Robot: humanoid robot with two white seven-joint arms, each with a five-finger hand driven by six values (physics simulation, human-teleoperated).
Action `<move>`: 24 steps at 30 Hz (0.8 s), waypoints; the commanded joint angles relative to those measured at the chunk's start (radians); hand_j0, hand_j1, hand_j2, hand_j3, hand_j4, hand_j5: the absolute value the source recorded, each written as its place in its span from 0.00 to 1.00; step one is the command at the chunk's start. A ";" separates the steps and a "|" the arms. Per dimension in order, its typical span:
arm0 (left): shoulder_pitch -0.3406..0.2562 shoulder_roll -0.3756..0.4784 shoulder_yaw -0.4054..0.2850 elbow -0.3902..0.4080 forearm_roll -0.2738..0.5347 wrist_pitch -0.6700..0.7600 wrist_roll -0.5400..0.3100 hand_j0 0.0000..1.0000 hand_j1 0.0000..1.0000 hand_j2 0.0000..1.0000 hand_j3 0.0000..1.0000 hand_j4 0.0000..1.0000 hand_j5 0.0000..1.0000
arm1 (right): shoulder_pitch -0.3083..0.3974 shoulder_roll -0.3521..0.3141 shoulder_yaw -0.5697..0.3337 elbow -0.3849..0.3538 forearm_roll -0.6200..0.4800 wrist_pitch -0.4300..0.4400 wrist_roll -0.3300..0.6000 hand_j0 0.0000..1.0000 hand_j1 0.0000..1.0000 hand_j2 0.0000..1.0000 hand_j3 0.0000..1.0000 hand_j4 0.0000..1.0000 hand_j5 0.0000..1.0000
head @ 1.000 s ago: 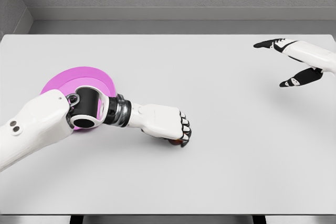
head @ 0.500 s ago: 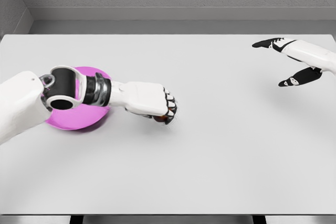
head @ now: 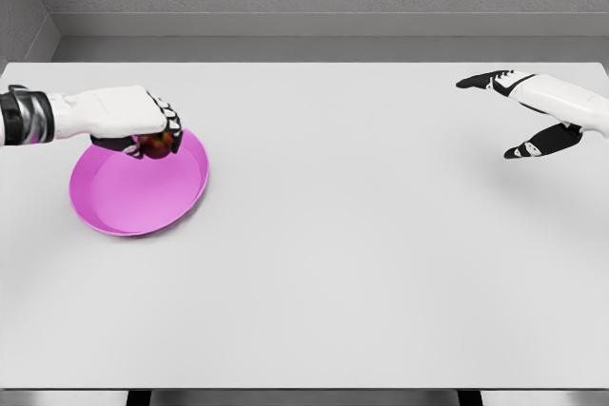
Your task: Put the apple on the plate with both arms
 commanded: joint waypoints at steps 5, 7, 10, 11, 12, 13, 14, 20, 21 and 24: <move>0.000 0.002 0.003 0.036 0.043 0.003 0.002 0.95 0.95 0.95 0.95 0.95 0.95 | -0.003 -0.002 -0.001 0.001 -0.007 0.003 0.000 1.00 1.00 1.00 1.00 1.00 1.00; 0.000 0.002 0.002 0.046 0.049 0.003 0.002 1.00 1.00 1.00 1.00 1.00 1.00 | -0.003 -0.002 -0.001 -0.001 -0.007 0.003 0.000 1.00 1.00 1.00 1.00 1.00 1.00; 0.000 0.002 0.002 0.046 0.054 0.003 0.002 1.00 1.00 1.00 1.00 1.00 1.00 | -0.005 -0.002 -0.001 -0.001 -0.007 0.003 0.000 1.00 1.00 1.00 1.00 1.00 1.00; 0.000 0.002 0.002 0.046 0.057 0.003 0.002 1.00 1.00 1.00 1.00 1.00 1.00 | -0.003 -0.002 -0.001 -0.001 -0.007 0.003 0.000 1.00 1.00 1.00 1.00 1.00 1.00; 0.002 0.000 0.000 0.046 0.058 0.003 0.002 1.00 1.00 1.00 1.00 1.00 1.00 | -0.003 -0.002 -0.001 -0.001 -0.007 0.003 0.000 1.00 1.00 1.00 1.00 1.00 1.00; 0.002 -0.012 -0.003 0.046 0.064 0.003 0.003 1.00 1.00 1.00 1.00 1.00 1.00 | -0.003 -0.003 -0.001 -0.001 -0.007 0.003 0.000 1.00 1.00 1.00 1.00 1.00 1.00; 0.000 -0.035 -0.004 0.045 0.070 0.003 0.003 1.00 1.00 1.00 1.00 1.00 1.00 | -0.003 -0.003 -0.001 -0.001 -0.007 0.003 0.000 1.00 1.00 1.00 1.00 1.00 1.00; -0.003 -0.225 -0.012 0.023 0.259 0.003 0.006 1.00 1.00 1.00 1.00 1.00 1.00 | 0.006 -0.003 -0.001 -0.001 -0.007 0.003 0.000 1.00 1.00 1.00 1.00 1.00 1.00; -0.003 -0.228 -0.012 0.022 0.259 0.003 0.006 1.00 1.00 1.00 1.00 1.00 1.00 | 0.006 -0.003 -0.001 -0.001 -0.007 0.003 0.000 1.00 1.00 1.00 1.00 1.00 1.00; 0.000 -0.227 -0.021 0.028 0.255 0.003 0.006 1.00 1.00 1.00 1.00 1.00 1.00 | 0.006 -0.003 -0.001 -0.001 -0.007 0.003 0.000 1.00 1.00 1.00 1.00 1.00 1.00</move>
